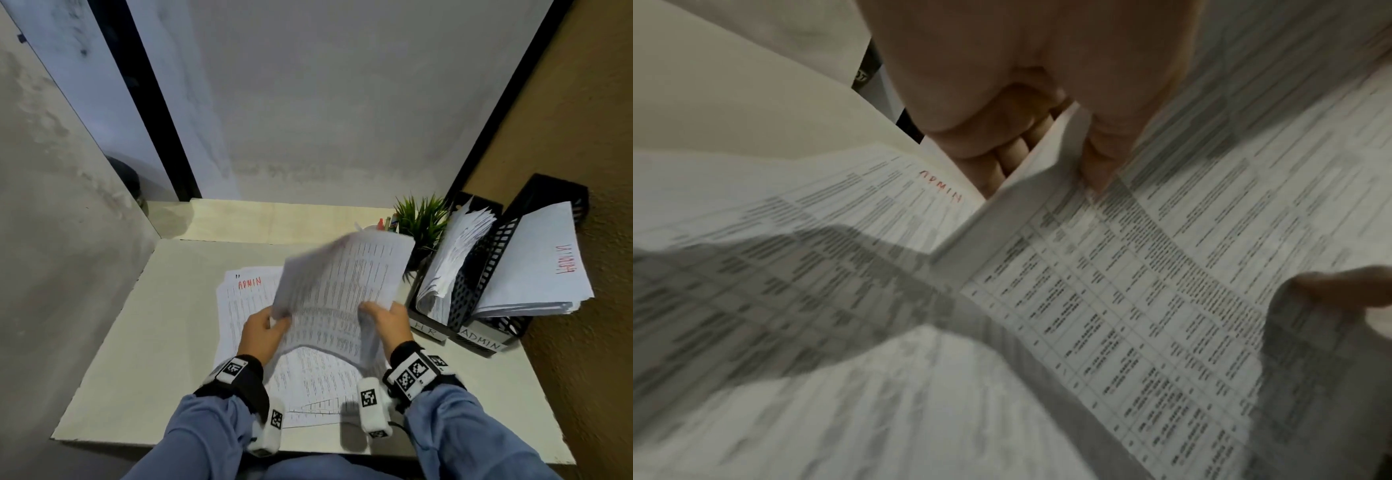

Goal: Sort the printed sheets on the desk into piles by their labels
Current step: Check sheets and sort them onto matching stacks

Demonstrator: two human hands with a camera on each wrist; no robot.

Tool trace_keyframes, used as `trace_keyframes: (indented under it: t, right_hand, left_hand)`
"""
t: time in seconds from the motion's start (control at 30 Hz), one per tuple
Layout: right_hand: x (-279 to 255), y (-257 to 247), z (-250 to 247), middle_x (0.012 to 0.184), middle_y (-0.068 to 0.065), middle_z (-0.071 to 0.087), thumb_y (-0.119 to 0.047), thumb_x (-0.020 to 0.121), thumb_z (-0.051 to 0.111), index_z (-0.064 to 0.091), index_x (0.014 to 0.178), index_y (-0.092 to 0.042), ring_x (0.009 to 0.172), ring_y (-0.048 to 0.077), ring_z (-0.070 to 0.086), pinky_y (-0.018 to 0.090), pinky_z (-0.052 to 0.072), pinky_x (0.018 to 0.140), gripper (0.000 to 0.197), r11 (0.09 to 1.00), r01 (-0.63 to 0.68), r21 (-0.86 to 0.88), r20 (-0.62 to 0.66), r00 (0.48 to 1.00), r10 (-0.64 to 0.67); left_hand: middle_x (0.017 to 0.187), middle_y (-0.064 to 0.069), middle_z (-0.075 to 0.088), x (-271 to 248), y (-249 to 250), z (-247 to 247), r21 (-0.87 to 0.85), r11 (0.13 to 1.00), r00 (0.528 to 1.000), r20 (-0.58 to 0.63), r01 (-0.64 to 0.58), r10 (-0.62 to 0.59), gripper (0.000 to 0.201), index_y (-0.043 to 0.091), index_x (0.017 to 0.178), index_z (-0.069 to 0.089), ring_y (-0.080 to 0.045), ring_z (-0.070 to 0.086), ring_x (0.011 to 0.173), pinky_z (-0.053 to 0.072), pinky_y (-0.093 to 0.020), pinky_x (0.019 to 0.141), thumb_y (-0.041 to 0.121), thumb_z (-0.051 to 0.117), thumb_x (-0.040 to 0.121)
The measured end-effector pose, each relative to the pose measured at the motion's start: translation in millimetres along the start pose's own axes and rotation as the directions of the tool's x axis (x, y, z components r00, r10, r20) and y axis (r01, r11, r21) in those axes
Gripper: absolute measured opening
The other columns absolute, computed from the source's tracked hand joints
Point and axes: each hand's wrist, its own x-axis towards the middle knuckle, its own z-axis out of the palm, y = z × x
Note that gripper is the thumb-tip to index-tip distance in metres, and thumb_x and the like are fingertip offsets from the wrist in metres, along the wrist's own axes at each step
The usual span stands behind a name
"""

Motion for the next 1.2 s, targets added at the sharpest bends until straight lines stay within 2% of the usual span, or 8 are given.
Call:
trace_keyframes:
  t: [0.13, 0.23, 0.3, 0.43, 0.53, 0.63, 0.93, 1.2]
  right_hand:
    - [14, -36, -20, 0.087, 0.001, 0.067, -0.001, 0.085, 0.061, 0.065, 0.096, -0.01, 0.079, 0.012, 0.064, 0.026, 0.051, 0.071, 0.014, 0.953, 0.26, -0.157, 0.022, 0.965, -0.26]
    - [26, -65, -41, 0.105, 0.001, 0.064, -0.013, 0.085, 0.063, 0.063, 0.109, -0.014, 0.094, 0.012, 0.06, 0.028, 0.052, 0.083, 0.024, 0.793, 0.453, -0.408, -0.103, 0.84, -0.533]
    - [43, -76, -57, 0.122, 0.01, 0.052, -0.029, 0.082, 0.066, 0.055, 0.122, -0.011, 0.113, 0.027, 0.048, 0.039, 0.043, 0.096, 0.045, 0.675, 0.311, -0.669, -0.264, 0.749, -0.607]
    - [83, -73, -89, 0.129, 0.021, 0.05, -0.06, 0.061, 0.071, 0.047, 0.13, -0.002, 0.113, 0.035, 0.051, 0.044, 0.046, 0.093, 0.093, 0.875, -0.175, -0.451, -0.501, 0.861, -0.086]
    - [90, -71, -103, 0.078, 0.019, 0.064, -0.033, 0.074, 0.071, 0.057, 0.108, 0.003, 0.061, 0.027, 0.054, 0.028, 0.041, 0.051, 0.052, 0.95, -0.255, -0.179, -0.353, 0.918, 0.18]
    - [92, -71, -115, 0.047, 0.01, 0.042, 0.0, 0.079, 0.054, 0.051, 0.083, -0.002, 0.041, 0.019, 0.035, 0.019, 0.027, 0.041, 0.005, 0.971, -0.141, -0.195, -0.364, 0.929, 0.062]
    - [91, -95, -149, 0.055, 0.009, 0.043, 0.008, 0.074, 0.043, 0.052, 0.059, -0.008, 0.044, 0.021, 0.039, 0.012, 0.025, 0.033, 0.024, 0.969, 0.122, -0.217, -0.367, 0.909, -0.196]
    - [79, -126, -137, 0.06, 0.005, 0.046, -0.005, 0.08, 0.045, 0.039, 0.052, -0.014, 0.065, 0.025, 0.041, 0.03, 0.033, 0.062, 0.03, 0.788, 0.201, -0.582, -0.267, 0.868, -0.419]
  left_hand:
    - [0.09, 0.011, 0.067, 8, 46, -2, 0.038, 0.965, 0.965, -0.026, -0.26, 0.261, 0.013, 0.019, 0.101, 0.064, 0.01, 0.062, 0.073, 0.045, -0.003, 0.062, 0.014, 0.055, 0.093]
    - [0.071, 0.016, 0.062, 17, 90, 3, 0.085, 0.922, 0.925, -0.016, -0.378, 0.381, 0.016, 0.026, 0.081, 0.062, 0.007, 0.056, 0.058, 0.042, -0.01, 0.056, 0.015, 0.056, 0.092]
    - [0.058, 0.01, 0.053, 23, 118, 9, 0.149, 0.894, 0.903, -0.005, -0.423, 0.429, 0.015, 0.015, 0.075, 0.06, -0.002, 0.046, 0.049, 0.038, -0.02, 0.051, 0.016, 0.055, 0.09]
    - [0.058, -0.009, 0.052, 34, 162, 31, 0.359, 0.773, 0.843, 0.081, -0.523, 0.532, 0.024, 0.004, 0.071, 0.055, -0.018, 0.042, 0.051, 0.034, -0.029, 0.052, 0.019, 0.052, 0.089]
    - [0.066, -0.015, 0.061, 36, 186, 54, 0.443, 0.677, 0.798, 0.177, -0.588, 0.577, 0.023, 0.003, 0.074, 0.058, -0.027, 0.053, 0.058, 0.04, -0.033, 0.055, 0.018, 0.05, 0.09]
    - [0.07, -0.017, 0.061, 35, 205, 80, 0.472, 0.628, 0.777, 0.248, -0.619, 0.579, 0.019, 0.001, 0.076, 0.058, -0.032, 0.056, 0.066, 0.042, -0.034, 0.059, 0.013, 0.049, 0.087]
    - [0.086, -0.02, 0.064, 48, 220, 157, 0.557, 0.539, 0.77, 0.366, -0.631, 0.523, 0.017, 0.001, 0.086, 0.058, -0.038, 0.059, 0.082, 0.045, -0.035, 0.069, 0.011, 0.044, 0.087]
    - [0.098, -0.024, 0.065, 59, 208, 221, 0.567, 0.551, 0.791, 0.423, -0.612, 0.443, 0.02, -0.003, 0.095, 0.062, -0.04, 0.06, 0.094, 0.043, -0.037, 0.072, 0.007, 0.046, 0.089]
